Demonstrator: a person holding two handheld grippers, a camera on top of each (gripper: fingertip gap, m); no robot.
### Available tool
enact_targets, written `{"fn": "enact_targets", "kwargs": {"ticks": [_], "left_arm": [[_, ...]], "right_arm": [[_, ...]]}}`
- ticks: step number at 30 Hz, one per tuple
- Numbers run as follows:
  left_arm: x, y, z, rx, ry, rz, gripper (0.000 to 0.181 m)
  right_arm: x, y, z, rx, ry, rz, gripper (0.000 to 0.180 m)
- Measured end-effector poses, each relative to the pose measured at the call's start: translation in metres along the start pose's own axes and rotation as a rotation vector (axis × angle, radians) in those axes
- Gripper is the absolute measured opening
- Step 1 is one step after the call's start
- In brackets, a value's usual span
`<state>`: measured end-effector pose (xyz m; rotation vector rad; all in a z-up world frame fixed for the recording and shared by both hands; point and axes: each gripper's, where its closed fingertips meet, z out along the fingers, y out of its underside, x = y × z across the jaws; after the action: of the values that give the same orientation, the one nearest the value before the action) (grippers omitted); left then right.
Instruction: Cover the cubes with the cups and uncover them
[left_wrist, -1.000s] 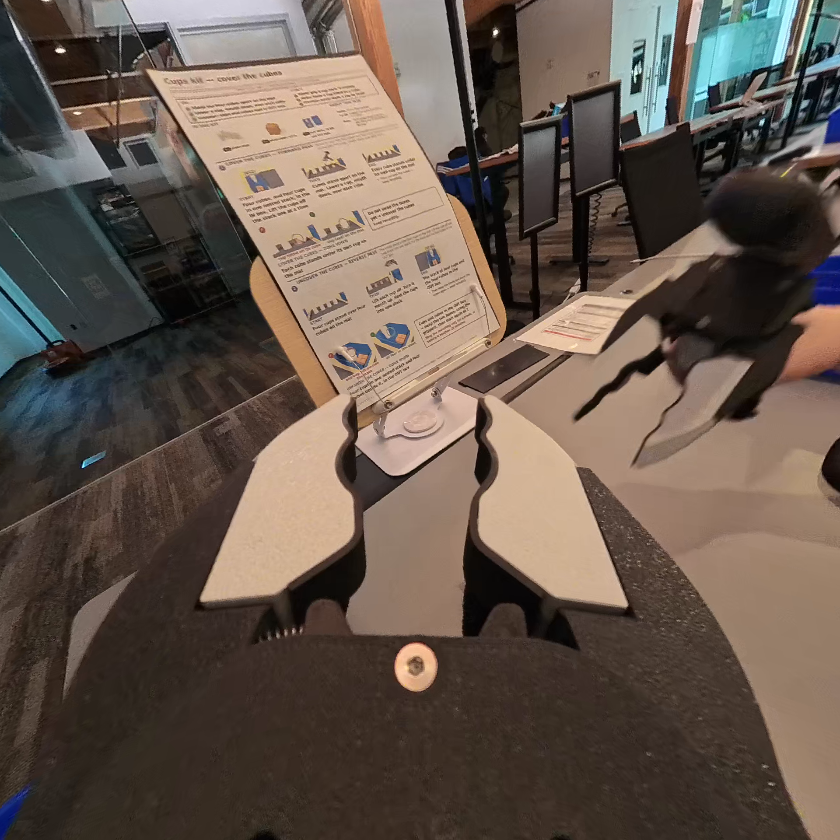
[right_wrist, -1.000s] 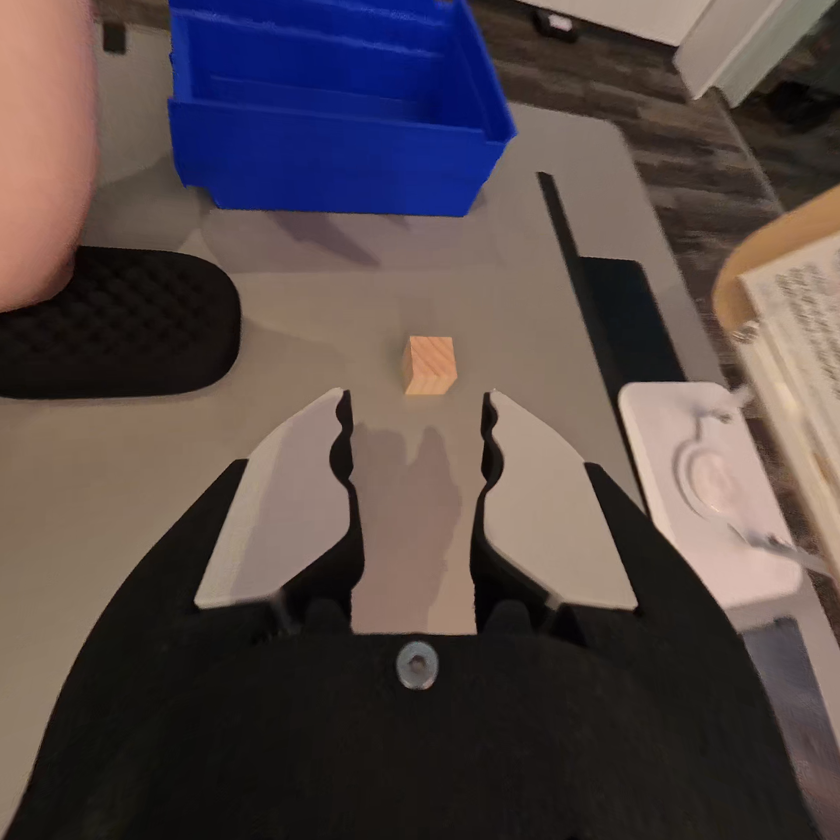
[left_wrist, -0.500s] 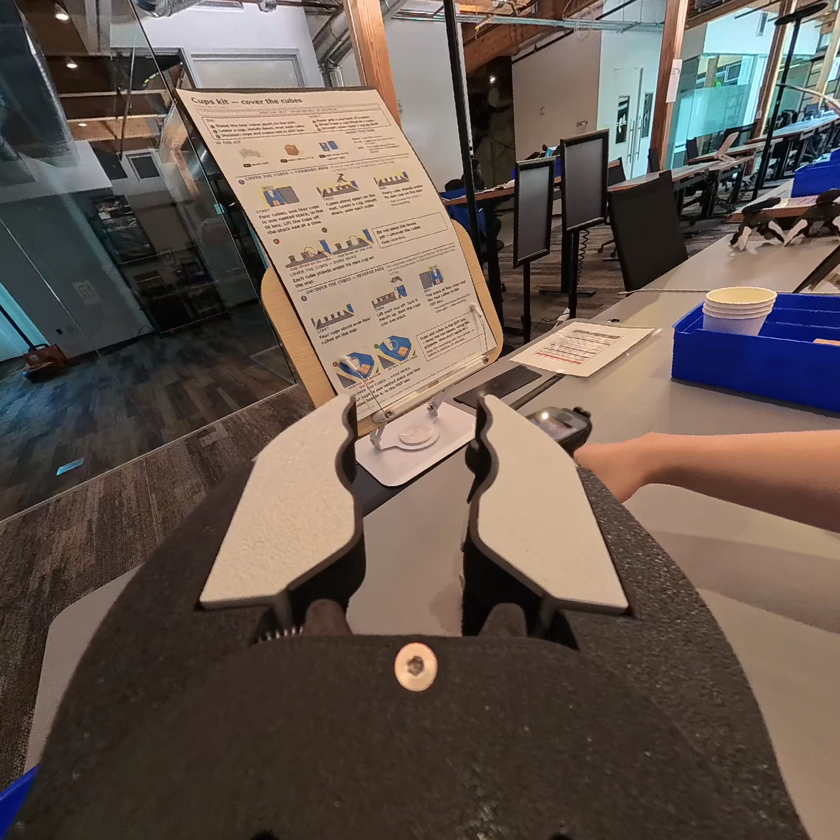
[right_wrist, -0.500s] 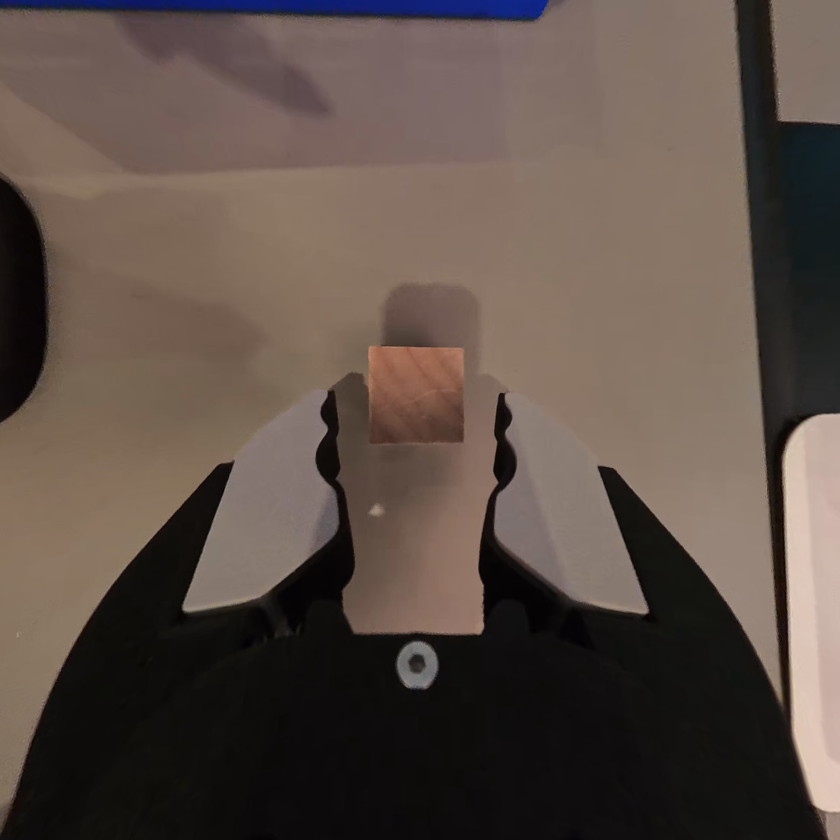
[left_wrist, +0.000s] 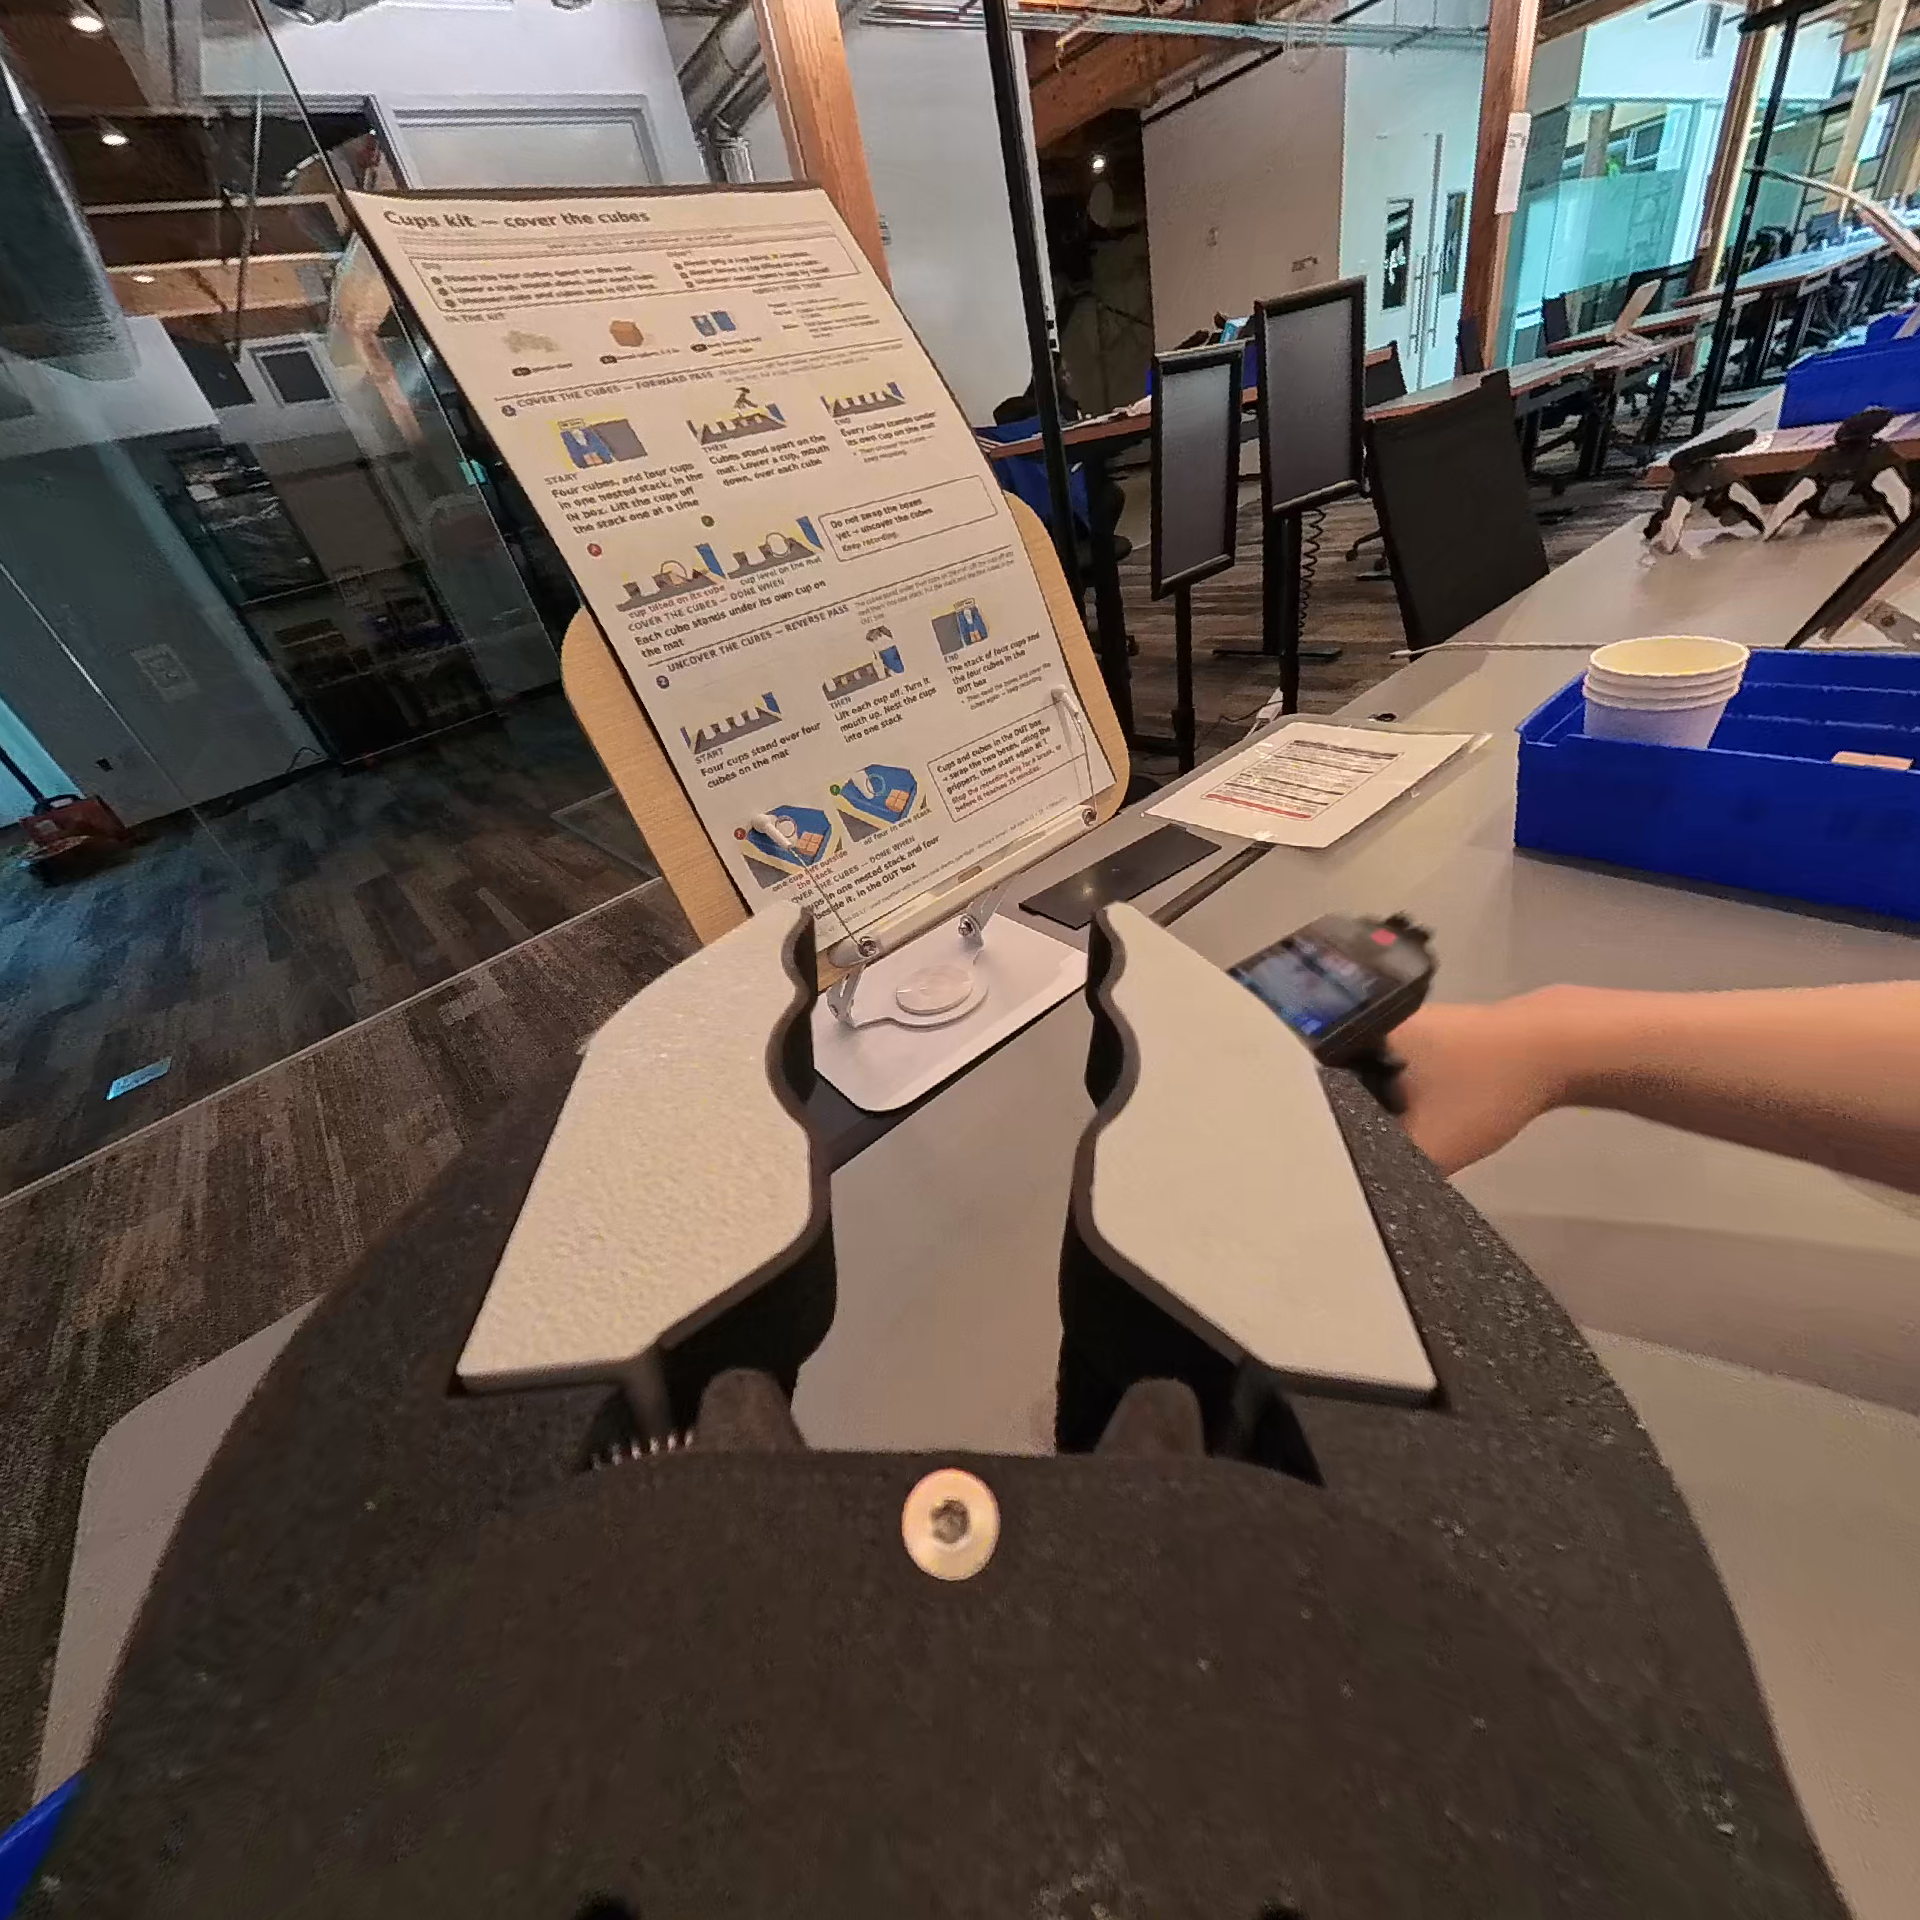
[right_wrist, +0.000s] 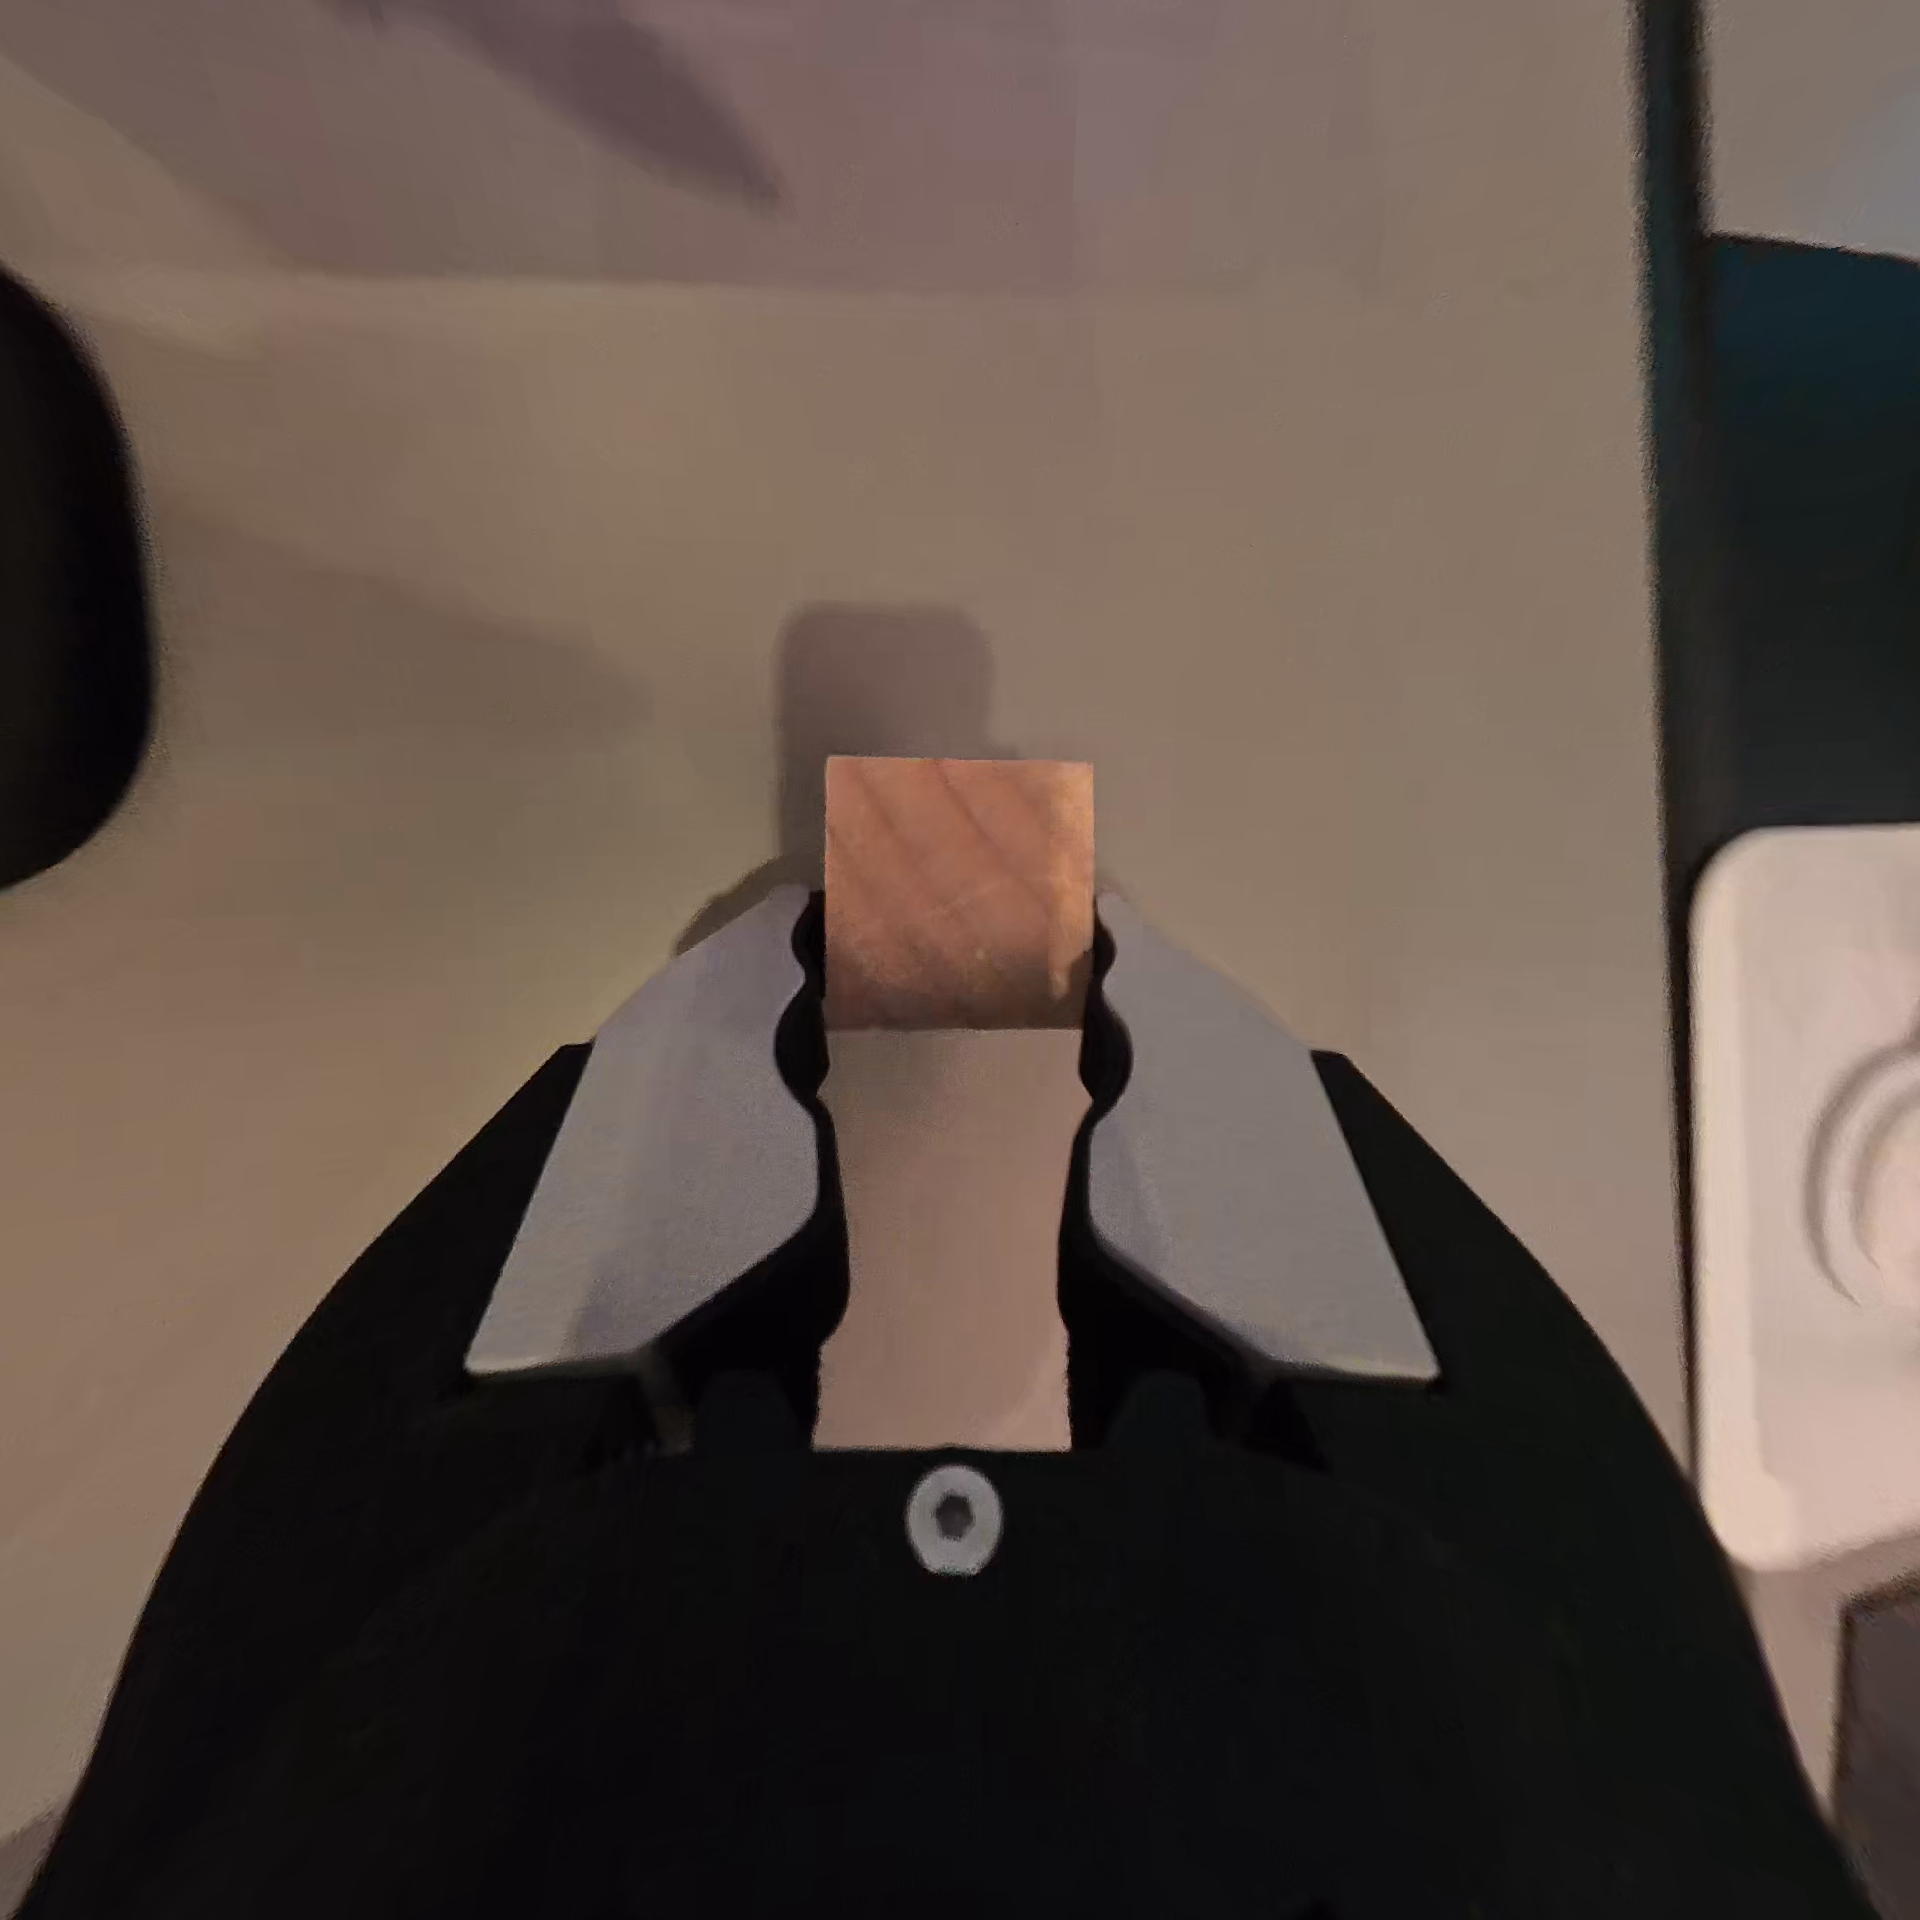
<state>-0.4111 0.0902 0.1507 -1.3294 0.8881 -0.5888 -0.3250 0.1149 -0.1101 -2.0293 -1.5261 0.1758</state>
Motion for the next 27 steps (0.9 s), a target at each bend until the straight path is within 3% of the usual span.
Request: {"fn": "enact_targets", "kwargs": {"ticks": [3,6,8,11,13,16,19,23,27], "left_arm": [[0.002,-0.001,0.002,0.001,0.011,-0.002,0.049],[0.003,0.0,0.005,-0.002,0.018,-0.005,0.049],[0.004,0.0,0.006,0.0,0.02,-0.001,0.049],[0.008,-0.005,0.007,0.015,0.026,-0.003,0.049],[0.014,-0.008,0.009,0.021,0.038,0.005,0.049],[0.02,-0.005,0.015,-0.004,0.046,0.027,0.049],[0.023,-0.001,0.022,-0.028,0.051,0.027,0.049],[0.027,0.001,0.027,-0.045,0.055,0.034,0.049],[0.031,0.001,0.029,-0.055,0.059,0.048,0.049]], "right_arm": [[0.002,0.013,-0.071,0.043,0.155,0.019,0.045],[0.007,0.047,-0.174,0.086,0.356,0.127,0.045],[0.016,0.093,-0.252,0.073,0.523,0.254,0.045],[0.021,0.195,-0.36,0.009,0.758,0.526,0.045],[0.007,0.267,-0.399,-0.027,0.777,0.742,0.045],[-0.026,0.365,-0.421,-0.157,0.798,0.98,0.046],[-0.064,0.431,-0.409,-0.259,0.731,1.149,0.046],[-0.095,0.488,-0.38,-0.342,0.64,1.307,0.046],[-0.103,0.516,-0.362,-0.38,0.59,1.367,0.046]]}}
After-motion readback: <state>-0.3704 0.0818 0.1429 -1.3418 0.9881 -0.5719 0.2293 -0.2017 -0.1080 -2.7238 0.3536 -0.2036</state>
